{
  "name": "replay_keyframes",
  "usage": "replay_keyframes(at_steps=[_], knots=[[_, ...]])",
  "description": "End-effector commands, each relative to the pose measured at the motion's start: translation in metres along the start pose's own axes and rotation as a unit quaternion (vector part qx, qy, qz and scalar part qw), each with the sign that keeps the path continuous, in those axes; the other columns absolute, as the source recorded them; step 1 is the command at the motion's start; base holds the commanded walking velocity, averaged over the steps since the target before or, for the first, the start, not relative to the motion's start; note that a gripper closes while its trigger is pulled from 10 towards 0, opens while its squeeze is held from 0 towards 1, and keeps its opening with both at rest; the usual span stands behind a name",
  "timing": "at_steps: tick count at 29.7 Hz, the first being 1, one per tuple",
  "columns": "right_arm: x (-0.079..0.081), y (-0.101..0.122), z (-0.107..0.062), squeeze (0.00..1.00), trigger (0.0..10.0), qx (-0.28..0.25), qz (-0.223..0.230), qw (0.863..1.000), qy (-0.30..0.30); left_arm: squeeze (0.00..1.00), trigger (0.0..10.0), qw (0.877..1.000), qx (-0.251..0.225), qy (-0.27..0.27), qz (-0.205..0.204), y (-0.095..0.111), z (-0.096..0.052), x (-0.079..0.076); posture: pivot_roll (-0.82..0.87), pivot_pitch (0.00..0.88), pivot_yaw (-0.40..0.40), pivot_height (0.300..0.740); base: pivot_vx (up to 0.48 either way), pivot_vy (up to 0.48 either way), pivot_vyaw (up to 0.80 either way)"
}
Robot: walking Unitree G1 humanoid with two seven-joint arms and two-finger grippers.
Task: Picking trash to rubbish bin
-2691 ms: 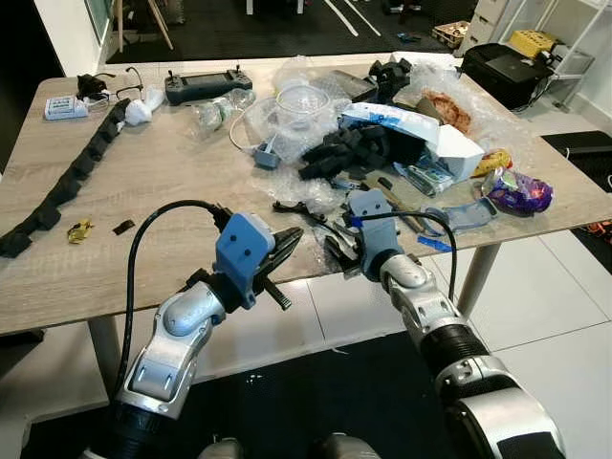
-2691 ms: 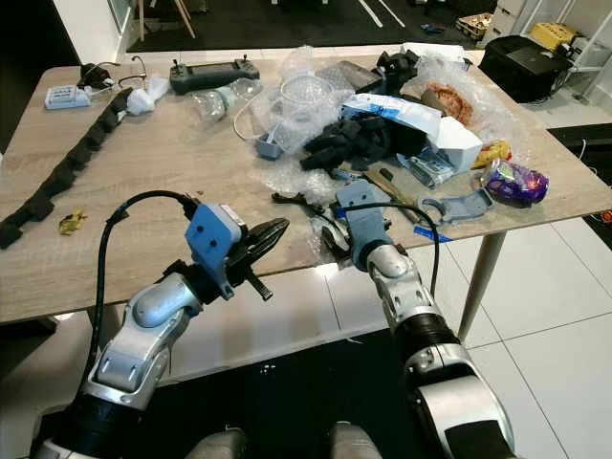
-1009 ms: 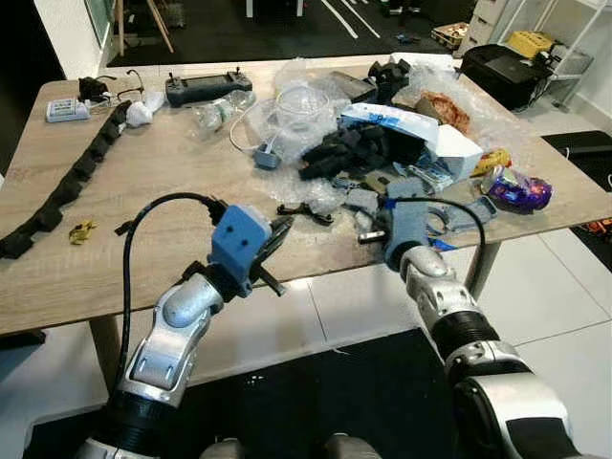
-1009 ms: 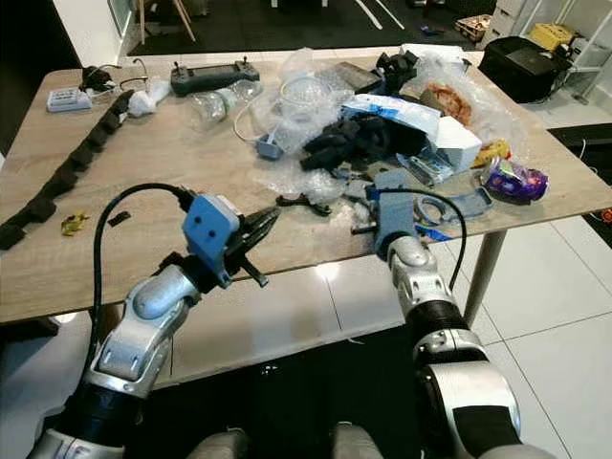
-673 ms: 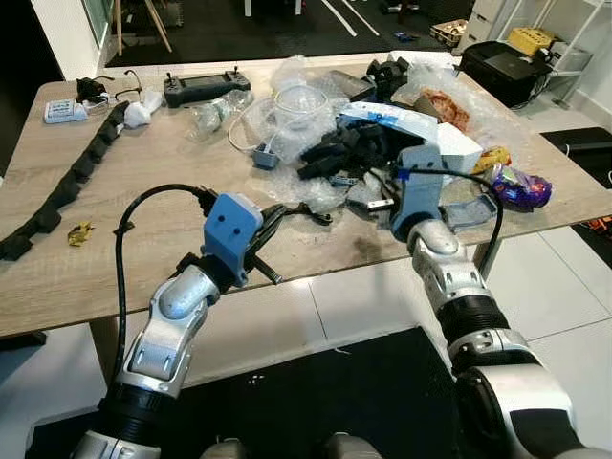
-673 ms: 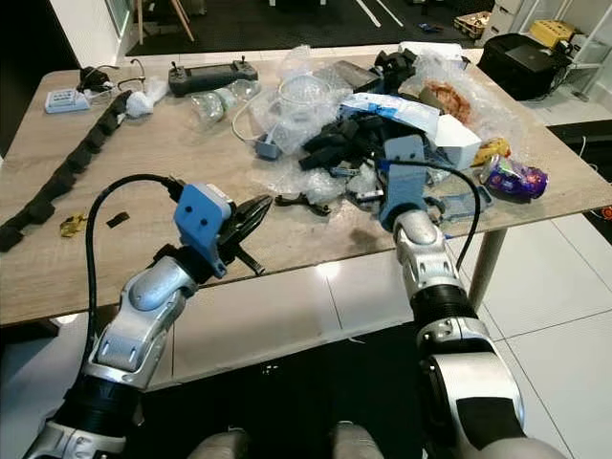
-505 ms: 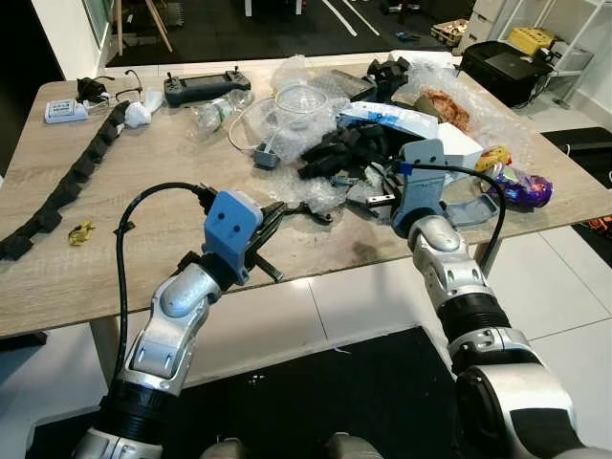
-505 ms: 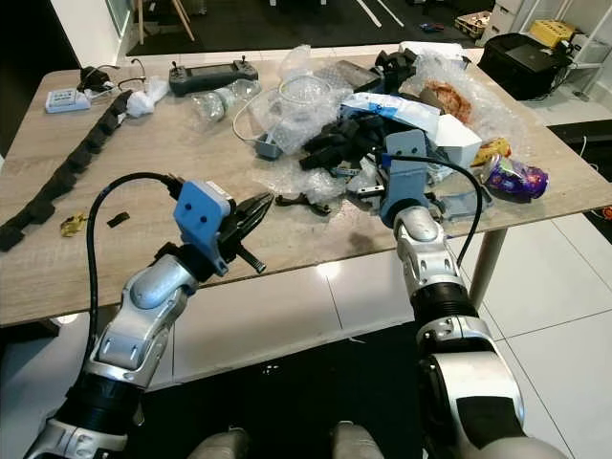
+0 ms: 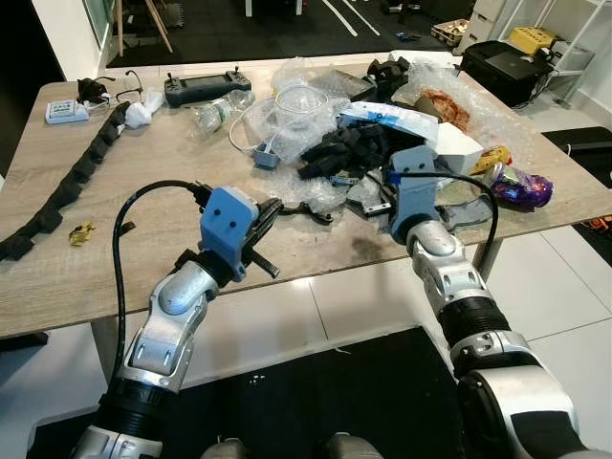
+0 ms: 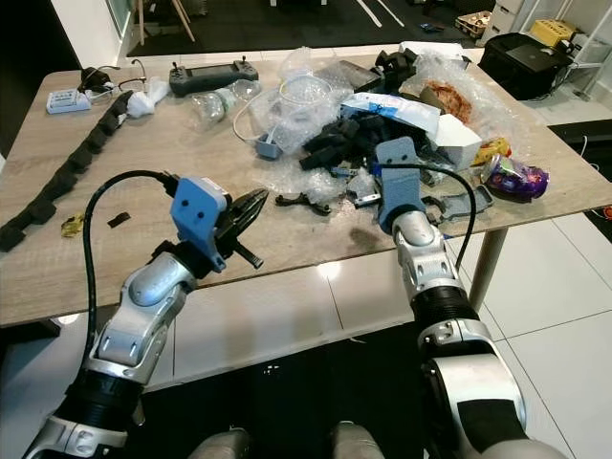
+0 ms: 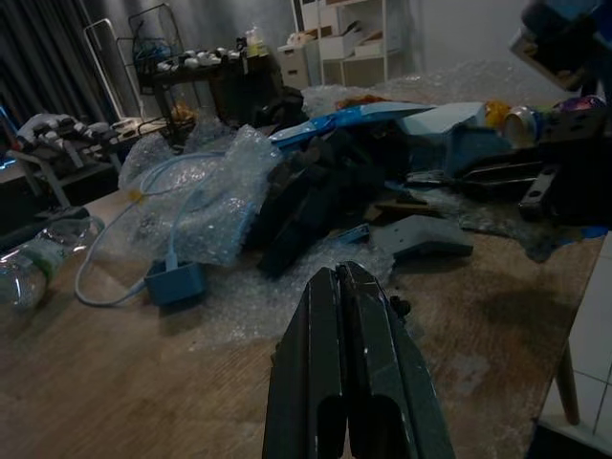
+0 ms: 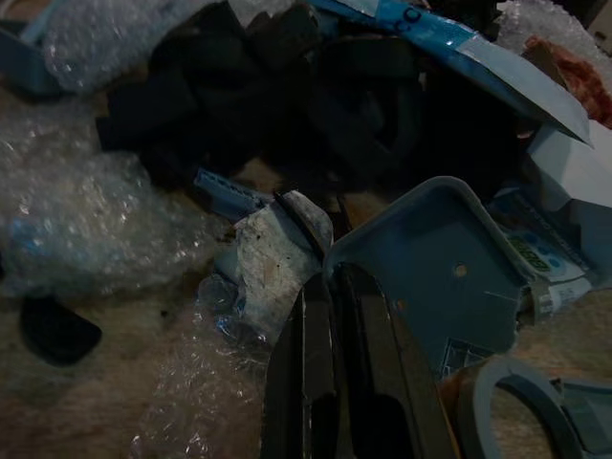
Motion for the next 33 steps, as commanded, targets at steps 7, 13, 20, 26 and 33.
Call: replay_keyframes(at_steps=[7,13,20,26,33], knots=[[0.007,-0.031,-0.005,0.0,10.0,0.05,-0.02,0.999,0.008,0.0,10.0,1.0,0.001,0.016,0.012,-0.001,0.005,0.003,0.0,0.037,-0.025,0.74,0.0,0.0,0.0],[0.005,-0.032,-0.005,0.47,10.0,0.052,-0.022,0.998,0.006,0.0,10.0,1.0,0.001,0.024,0.015,-0.002,0.006,0.005,-0.01,0.041,-0.025,0.74,0.0,0.0,0.0],[-0.003,-0.03,-0.004,0.0,10.0,0.046,-0.033,0.998,-0.014,0.0,10.0,0.999,0.003,0.044,0.02,-0.002,0.006,0.01,-0.01,0.041,-0.024,0.74,0.0,0.0,0.0],[-0.004,-0.028,-0.004,0.0,10.0,0.043,-0.032,0.998,-0.015,0.0,10.0,0.999,0.003,0.047,0.021,-0.002,0.005,0.012,0.0,0.043,-0.026,0.74,0.0,0.0,0.0],[0.004,-0.023,-0.006,1.0,10.0,0.036,-0.041,0.998,0.012,0.0,10.0,0.998,0.002,0.052,0.022,0.0,0.003,0.014,0.0,0.046,-0.031,0.74,0.0,0.0,0.0]])
Point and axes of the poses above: a point about 5 cm out from each wrist's last joint towards the gripper, its own z axis pointing out of the wrist towards the gripper, its own y axis along the axis of the wrist's last joint, x = y × z, the point moved 2 cm from there along z, pointing out of the wrist towards the gripper, and after that the axes turned 10 degrees about -z, right-handed, at the moved point
